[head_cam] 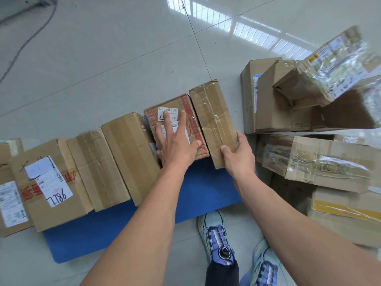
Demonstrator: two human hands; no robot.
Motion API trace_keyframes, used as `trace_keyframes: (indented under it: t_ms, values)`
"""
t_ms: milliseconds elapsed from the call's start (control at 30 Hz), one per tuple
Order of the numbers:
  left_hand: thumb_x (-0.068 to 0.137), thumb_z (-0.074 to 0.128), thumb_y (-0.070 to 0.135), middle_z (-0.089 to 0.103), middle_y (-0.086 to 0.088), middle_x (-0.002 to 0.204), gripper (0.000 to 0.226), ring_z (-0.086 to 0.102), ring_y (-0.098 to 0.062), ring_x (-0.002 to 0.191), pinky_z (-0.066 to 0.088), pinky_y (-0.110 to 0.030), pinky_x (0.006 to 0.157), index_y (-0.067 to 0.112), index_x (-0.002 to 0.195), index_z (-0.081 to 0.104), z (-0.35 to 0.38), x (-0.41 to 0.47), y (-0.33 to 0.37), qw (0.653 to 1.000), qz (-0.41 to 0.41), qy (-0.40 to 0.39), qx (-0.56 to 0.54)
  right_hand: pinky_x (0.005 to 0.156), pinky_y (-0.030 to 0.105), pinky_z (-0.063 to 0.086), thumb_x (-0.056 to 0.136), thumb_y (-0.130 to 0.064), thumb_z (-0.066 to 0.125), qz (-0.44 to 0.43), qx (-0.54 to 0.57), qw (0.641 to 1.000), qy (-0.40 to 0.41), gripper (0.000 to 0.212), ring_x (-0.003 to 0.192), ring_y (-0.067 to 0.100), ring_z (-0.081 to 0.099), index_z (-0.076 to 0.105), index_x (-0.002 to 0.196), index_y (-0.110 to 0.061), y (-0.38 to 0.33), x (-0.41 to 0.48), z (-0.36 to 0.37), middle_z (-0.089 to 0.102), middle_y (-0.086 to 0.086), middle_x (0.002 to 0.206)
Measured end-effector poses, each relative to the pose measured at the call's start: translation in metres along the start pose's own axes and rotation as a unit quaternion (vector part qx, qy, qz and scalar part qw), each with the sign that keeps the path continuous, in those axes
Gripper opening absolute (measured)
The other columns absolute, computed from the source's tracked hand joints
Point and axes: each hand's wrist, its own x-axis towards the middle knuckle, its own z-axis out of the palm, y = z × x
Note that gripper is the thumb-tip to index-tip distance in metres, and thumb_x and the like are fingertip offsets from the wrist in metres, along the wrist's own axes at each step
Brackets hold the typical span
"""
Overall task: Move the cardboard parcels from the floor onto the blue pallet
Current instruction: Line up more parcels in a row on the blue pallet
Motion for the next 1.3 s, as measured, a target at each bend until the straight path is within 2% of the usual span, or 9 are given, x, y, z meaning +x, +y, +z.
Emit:
trace_keyframes:
  t_ms: [267,467,567,733,833,967,1067,1200,1300]
  values:
    - [0.094,0.07,0.044,-0.024,0.014,0.169,0.094,-0.016,-0.023,0.156,0.035,-0.067,0.112,0.051,0.16,0.004,0.003,-0.001,0.001,1.0,-0.007,-0.007,0.006,0.116,0.05,0.041,0.102,-0.028,0.06,-0.004,-0.021,1.0,-0.004,0.067,0.143,0.025,0.044,0.028,0.161,-0.034,0.0,0.002,-0.007,0.049,-0.003,0.155]
    - [0.098,0.065,0.041,-0.015,0.01,0.172,0.086,-0.012,-0.022,0.158,0.016,-0.061,0.121,0.043,0.163,0.009,-0.003,-0.018,0.016,1.0,0.002,-0.021,-0.014,0.121,0.045,0.036,0.103,-0.031,0.055,-0.035,-0.052,0.997,-0.034,0.068,0.148,0.02,0.041,0.024,0.164,-0.028,-0.007,-0.022,-0.028,0.041,-0.004,0.163]
    - [0.1,0.059,0.04,-0.001,0.006,0.174,0.076,-0.003,-0.021,0.159,0.018,-0.055,0.123,0.032,0.164,0.019,-0.003,-0.046,0.031,0.999,0.035,0.006,-0.042,0.121,0.042,0.034,0.104,-0.031,0.05,-0.067,-0.043,0.997,-0.009,0.06,0.149,0.019,0.039,0.032,0.162,-0.027,-0.01,-0.048,-0.048,0.043,-0.004,0.162]
    - [0.103,0.05,0.034,0.037,0.002,0.162,0.054,0.029,-0.018,0.15,0.027,-0.037,0.119,0.019,0.154,0.044,0.014,-0.109,0.072,0.979,0.105,0.078,-0.155,0.116,0.039,0.039,0.103,-0.029,0.049,-0.101,-0.002,0.992,0.077,0.047,0.134,0.015,0.054,0.051,0.15,-0.027,0.0,-0.085,-0.105,0.061,-0.007,0.144]
    - [0.104,0.048,0.039,0.043,0.002,0.156,0.054,0.036,-0.017,0.145,0.027,-0.028,0.115,0.017,0.154,0.043,0.038,-0.135,0.101,0.975,0.131,0.019,-0.177,0.115,0.039,0.04,0.103,-0.022,0.049,-0.102,0.003,0.984,0.146,0.043,0.132,0.017,0.055,0.056,0.145,-0.021,0.02,-0.088,-0.15,0.062,0.0,0.143]
    - [0.103,0.045,0.05,0.031,0.0,0.166,0.068,0.024,-0.019,0.154,0.022,-0.039,0.122,0.02,0.162,0.028,0.072,-0.147,0.134,0.968,0.115,-0.111,-0.193,0.122,0.041,0.029,0.103,-0.018,0.046,-0.082,-0.038,0.973,0.212,0.047,0.144,0.023,0.041,0.049,0.15,-0.016,0.053,-0.068,-0.203,0.048,0.006,0.155]
    - [0.102,0.044,0.053,0.02,-0.001,0.171,0.077,0.015,-0.022,0.157,0.017,-0.042,0.124,0.019,0.165,0.016,0.087,-0.146,0.147,0.964,0.081,-0.151,-0.206,0.122,0.043,0.028,0.103,-0.026,0.041,-0.027,-0.046,0.976,0.213,0.054,0.147,0.03,0.037,0.037,0.156,-0.015,0.072,-0.046,-0.226,0.04,0.01,0.16]
    - [0.101,0.041,0.057,0.014,0.0,0.173,0.081,0.013,-0.027,0.158,0.018,-0.048,0.124,0.024,0.166,0.006,0.097,-0.145,0.156,0.941,0.015,-0.212,-0.264,0.115,0.044,0.035,0.097,-0.035,0.036,0.06,0.044,0.982,0.171,0.06,0.139,0.033,0.046,0.039,0.154,-0.016,0.082,-0.028,-0.237,0.047,0.011,0.156]
    - [0.101,0.043,0.057,0.018,-0.002,0.172,0.08,0.017,-0.027,0.157,0.02,-0.045,0.122,0.022,0.166,0.012,0.097,-0.154,0.162,0.937,0.016,-0.208,-0.279,0.101,0.044,0.043,0.089,-0.037,0.035,0.059,0.067,0.983,0.161,0.041,0.111,0.026,0.053,0.052,0.122,-0.018,0.08,-0.026,-0.242,0.058,0.002,0.127]
